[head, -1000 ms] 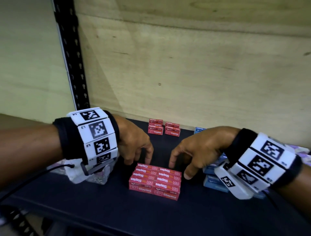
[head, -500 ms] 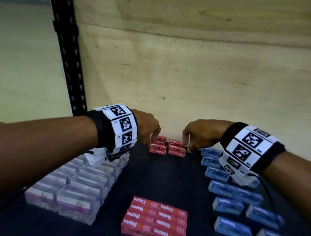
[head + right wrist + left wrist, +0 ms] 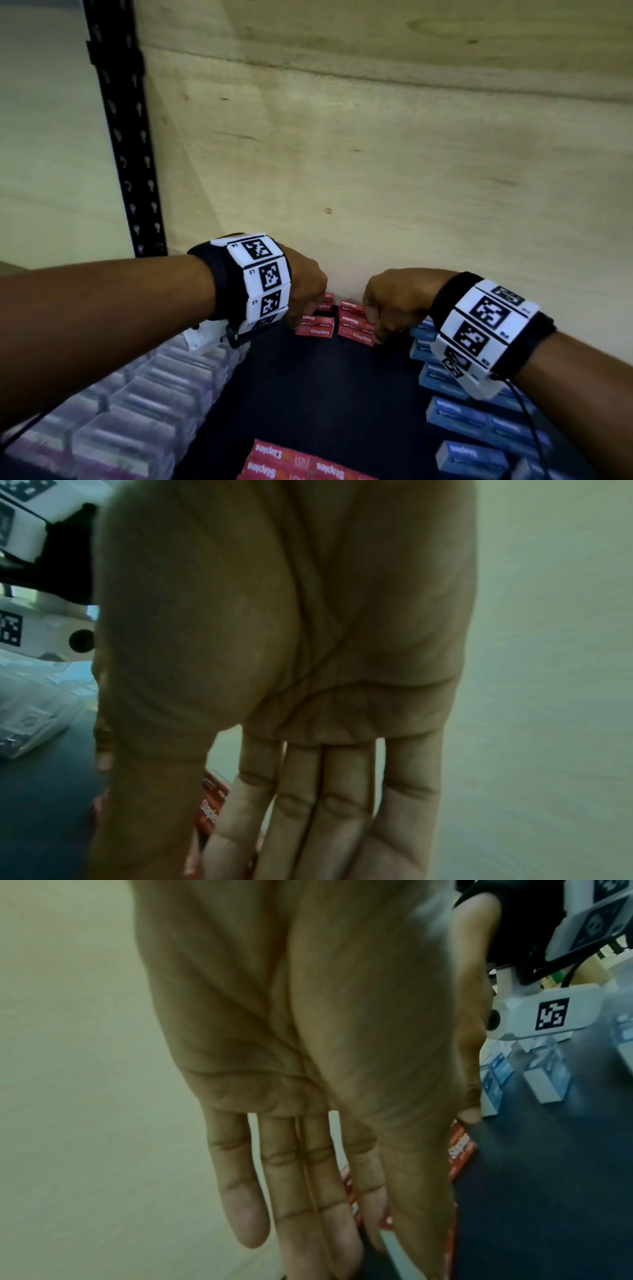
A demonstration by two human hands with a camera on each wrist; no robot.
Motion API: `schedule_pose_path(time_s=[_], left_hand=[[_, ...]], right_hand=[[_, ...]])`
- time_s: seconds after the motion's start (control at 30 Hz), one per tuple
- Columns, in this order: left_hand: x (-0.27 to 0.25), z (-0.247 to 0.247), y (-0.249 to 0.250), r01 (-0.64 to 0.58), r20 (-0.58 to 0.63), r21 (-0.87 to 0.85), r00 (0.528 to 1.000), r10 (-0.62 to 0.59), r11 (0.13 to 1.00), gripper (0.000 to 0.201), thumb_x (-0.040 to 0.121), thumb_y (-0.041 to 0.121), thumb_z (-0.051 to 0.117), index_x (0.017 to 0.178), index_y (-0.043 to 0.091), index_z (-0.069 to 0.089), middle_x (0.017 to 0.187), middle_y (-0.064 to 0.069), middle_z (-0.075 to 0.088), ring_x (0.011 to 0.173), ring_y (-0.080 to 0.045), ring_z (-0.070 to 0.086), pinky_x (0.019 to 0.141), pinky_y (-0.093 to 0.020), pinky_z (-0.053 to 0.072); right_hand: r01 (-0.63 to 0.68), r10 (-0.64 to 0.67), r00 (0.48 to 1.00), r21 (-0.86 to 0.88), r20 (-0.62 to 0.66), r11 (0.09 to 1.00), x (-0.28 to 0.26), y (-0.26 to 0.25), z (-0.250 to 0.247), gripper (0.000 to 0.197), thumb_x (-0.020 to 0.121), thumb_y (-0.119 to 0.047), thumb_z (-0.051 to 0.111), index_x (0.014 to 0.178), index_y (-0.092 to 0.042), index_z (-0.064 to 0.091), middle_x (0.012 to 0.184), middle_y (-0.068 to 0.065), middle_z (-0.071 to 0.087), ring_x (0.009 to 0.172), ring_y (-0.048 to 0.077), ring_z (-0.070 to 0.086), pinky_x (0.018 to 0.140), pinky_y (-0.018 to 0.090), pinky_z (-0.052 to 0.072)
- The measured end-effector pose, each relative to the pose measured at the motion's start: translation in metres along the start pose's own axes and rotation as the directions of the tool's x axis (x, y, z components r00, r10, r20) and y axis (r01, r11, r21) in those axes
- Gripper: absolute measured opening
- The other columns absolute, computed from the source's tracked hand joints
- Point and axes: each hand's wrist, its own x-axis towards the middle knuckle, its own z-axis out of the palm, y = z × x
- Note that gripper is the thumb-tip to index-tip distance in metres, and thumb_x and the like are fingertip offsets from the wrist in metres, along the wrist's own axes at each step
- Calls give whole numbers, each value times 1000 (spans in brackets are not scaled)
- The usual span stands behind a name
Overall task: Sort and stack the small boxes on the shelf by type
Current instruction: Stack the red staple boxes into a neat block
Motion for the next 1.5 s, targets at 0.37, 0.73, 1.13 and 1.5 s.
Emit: schedule_pose_path(time_s=[0.37,0.73,1.13,1.5], left_hand=[[-58,23,23,-47,25,-62,999,49,997,27,84,21,74,110,17,69,86,10,61,66,0,50,63,-19,45],[-100,50,34,-110,26,-22,993,111,994,24,82,35,74,104,29,70,89,17,62,83,-3,57,80,-24,51],[-106,53,35,-143,104,-76,983,151,987,32,90,27,67,121,32,62,117,10,65,95,-4,57,83,-21,45],[-101,54,35,-179,124,-87,974,189,980,26,90,31,66,115,39,61,97,15,69,97,-4,63,93,-30,50]], right_hand=[[100,-114,988,127,108,987,-58,-22,21,13,79,-29,80,89,-25,73,87,-10,70,77,7,60,78,26,52],[153,-160,984,94,75,984,-112,-43,41,22,81,-40,77,99,-28,70,78,-16,60,69,0,53,64,20,43],[200,-219,966,142,138,969,-119,-46,40,32,83,-36,76,114,-34,68,100,-17,65,93,6,59,76,20,44],[243,-272,944,163,185,956,-109,-47,35,33,85,-33,76,117,-39,68,111,-14,70,101,8,62,90,27,49]])
